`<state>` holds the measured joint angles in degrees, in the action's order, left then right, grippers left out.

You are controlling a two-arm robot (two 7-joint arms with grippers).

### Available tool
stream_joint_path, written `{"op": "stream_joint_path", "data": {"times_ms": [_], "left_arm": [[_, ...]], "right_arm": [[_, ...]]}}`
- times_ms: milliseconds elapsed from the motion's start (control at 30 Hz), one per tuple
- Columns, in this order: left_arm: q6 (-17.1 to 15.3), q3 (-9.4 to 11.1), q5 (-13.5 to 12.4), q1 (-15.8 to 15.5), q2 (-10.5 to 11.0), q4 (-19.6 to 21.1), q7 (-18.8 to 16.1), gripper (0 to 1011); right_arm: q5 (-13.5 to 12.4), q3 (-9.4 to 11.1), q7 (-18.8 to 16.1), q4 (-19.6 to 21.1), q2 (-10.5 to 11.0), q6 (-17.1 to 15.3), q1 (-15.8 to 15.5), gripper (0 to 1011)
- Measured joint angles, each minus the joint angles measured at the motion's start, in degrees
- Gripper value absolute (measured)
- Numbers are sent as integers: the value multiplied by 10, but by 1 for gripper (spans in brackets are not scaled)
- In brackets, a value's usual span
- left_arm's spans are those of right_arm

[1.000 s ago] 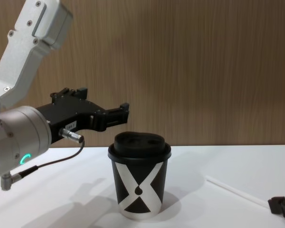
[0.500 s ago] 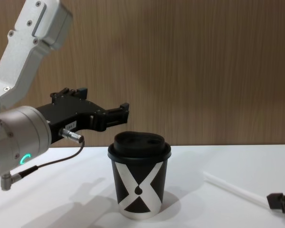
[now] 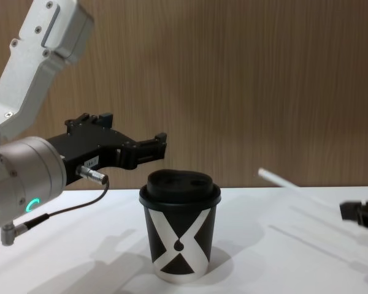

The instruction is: Pick up the straw with one hand, pass it to the other hand, and insert it into the cup.

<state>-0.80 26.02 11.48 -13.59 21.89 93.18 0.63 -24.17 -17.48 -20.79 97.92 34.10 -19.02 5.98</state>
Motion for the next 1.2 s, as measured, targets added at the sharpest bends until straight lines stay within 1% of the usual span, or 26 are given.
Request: {"op": "stream_joint_path", "data": {"times_ms": [233,267,333,433,533,600,867,967,1200], "left_arm": [[0,0,0,0,0,0,0,1003],[0,0,0,0,0,0,0,1003],[0,0,0,0,0,0,0,1003],[0,0,0,0,0,0,0,1003],[0,0,0,0,0,0,0,1003],[0,0,0,0,0,0,0,1003],[0,0,0,0,0,0,0,1003],[0,0,0,0,0,0,0,1003],[0,0,0,0,0,0,0,1003]], "right_arm": [[-9,17,9,16,-15,27,-5,2],[-12,19,11,18,-19,35,-6,2],[-15,22,12,20,-24,41,-6,2],[-24,26,14,24,-37,59,-5,2],[-30,26,14,26,-45,68,-3,2],[-37,26,15,27,-56,77,-1,2],[-63,18,17,26,-92,91,9,2],[-76,10,18,24,-110,93,15,2],[-87,-3,20,22,-131,98,27,2]]}}
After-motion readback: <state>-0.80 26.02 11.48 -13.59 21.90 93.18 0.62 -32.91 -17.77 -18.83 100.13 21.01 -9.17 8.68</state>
